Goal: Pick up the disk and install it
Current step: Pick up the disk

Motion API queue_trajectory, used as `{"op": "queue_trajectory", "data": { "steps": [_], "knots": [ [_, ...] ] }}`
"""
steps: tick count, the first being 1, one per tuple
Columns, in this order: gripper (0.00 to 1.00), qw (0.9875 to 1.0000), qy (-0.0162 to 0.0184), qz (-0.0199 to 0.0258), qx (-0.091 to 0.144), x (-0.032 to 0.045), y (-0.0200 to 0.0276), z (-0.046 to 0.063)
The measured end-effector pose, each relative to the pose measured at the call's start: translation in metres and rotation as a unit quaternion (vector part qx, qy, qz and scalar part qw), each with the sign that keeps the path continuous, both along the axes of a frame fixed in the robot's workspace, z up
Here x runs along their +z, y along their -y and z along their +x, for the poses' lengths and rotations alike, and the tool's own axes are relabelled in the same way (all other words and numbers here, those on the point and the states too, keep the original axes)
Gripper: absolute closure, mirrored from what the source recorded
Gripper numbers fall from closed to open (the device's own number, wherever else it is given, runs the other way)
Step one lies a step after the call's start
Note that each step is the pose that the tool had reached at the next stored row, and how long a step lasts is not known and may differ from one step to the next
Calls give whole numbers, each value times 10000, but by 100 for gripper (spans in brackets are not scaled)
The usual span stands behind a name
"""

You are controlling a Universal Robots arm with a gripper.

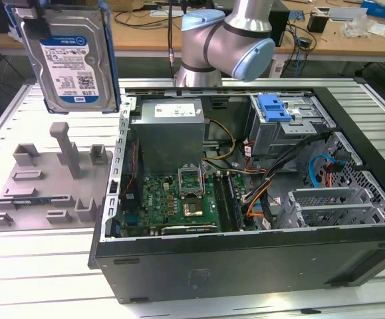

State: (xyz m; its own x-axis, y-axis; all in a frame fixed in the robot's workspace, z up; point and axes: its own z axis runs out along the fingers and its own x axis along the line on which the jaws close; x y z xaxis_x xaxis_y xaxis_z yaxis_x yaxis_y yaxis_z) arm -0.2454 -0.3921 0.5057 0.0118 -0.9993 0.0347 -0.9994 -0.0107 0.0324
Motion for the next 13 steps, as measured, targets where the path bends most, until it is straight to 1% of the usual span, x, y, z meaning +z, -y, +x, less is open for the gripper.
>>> {"op": "queue_trajectory", "data": {
  "steps": [1, 3, 6, 10, 11, 12, 13],
  "knots": [
    [63, 10000, -3, 0, -1, 0, 21, 30],
    [63, 10000, -16, 0, -1, 1, 99, 143],
    [63, 10000, -27, 0, -1, 3, 164, 238],
    [63, 10000, -57, 0, -1, 5, 321, 473],
    [63, 10000, -63, 0, 0, 6, 357, 527],
    [63, 10000, -67, 0, 0, 7, 377, 557],
    [63, 10000, -75, 0, -1, 7, 415, 615]
  ]
}}
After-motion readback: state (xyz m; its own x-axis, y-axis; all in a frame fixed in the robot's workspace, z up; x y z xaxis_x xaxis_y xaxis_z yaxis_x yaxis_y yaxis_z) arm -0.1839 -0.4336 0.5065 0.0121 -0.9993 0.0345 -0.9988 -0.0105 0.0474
